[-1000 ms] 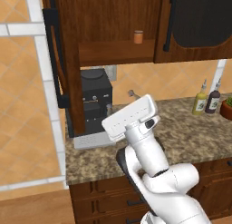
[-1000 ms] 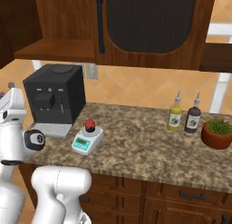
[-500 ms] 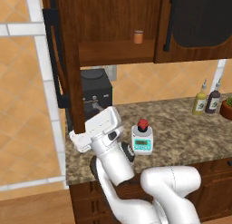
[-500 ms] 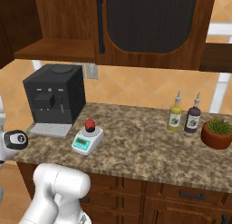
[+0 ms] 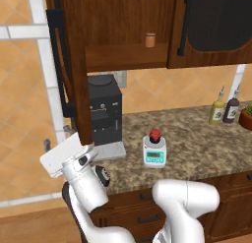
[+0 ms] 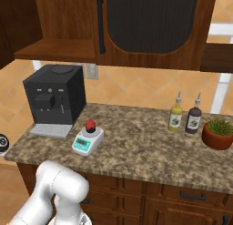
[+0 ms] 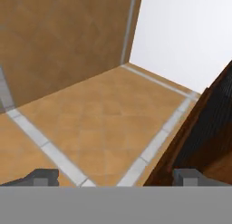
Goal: Pick the jam and place it on the digital scale for weighing, and close the cabinet.
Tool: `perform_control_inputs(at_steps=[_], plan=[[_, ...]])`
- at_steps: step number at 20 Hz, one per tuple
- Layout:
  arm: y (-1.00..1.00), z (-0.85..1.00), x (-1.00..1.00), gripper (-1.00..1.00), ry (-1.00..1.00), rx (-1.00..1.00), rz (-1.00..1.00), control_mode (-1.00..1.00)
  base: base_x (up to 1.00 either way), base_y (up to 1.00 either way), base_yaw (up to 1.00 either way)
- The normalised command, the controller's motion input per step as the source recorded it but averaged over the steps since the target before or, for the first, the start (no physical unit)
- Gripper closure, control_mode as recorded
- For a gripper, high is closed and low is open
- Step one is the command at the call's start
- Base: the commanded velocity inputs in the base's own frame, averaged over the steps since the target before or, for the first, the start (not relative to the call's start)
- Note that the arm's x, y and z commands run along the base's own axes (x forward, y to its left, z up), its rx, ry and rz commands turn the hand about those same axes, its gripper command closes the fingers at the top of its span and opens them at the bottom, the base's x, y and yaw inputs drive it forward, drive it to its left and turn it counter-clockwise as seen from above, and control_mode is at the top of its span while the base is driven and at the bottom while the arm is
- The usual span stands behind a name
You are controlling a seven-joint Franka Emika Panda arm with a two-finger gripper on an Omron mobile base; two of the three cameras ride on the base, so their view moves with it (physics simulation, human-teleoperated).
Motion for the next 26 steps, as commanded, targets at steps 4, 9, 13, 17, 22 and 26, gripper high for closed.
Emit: perform_control_inputs(at_steps=[4, 9, 13, 17, 22, 26], plan=[[0.39, 0.03, 0.03, -1.00, -0.01, 0.11, 0.04, -1.00, 0.00, 0.00, 0.00], [0.32, 0.00, 0.01, -1.00, 0.00, 0.26, 0.06, -1.00, 0.00, 0.00, 0.00], [0.35, 0.00, 0.00, -1.00, 0.00, 0.27, 0.06, -1.00, 0.00, 0.00, 0.00], [0.85, 0.01, 0.04, -1.00, 0.00, 0.02, 0.05, -1.00, 0.00, 0.00, 0.00], [0.31, 0.46, 0.02, -1.00, -0.02, 0.05, 0.02, -1.00, 0.00, 0.00, 0.00], [-0.24, 0.45, 0.00, -1.00, 0.00, 0.26, 0.00, -1.00, 0.00, 0.00, 0.00]])
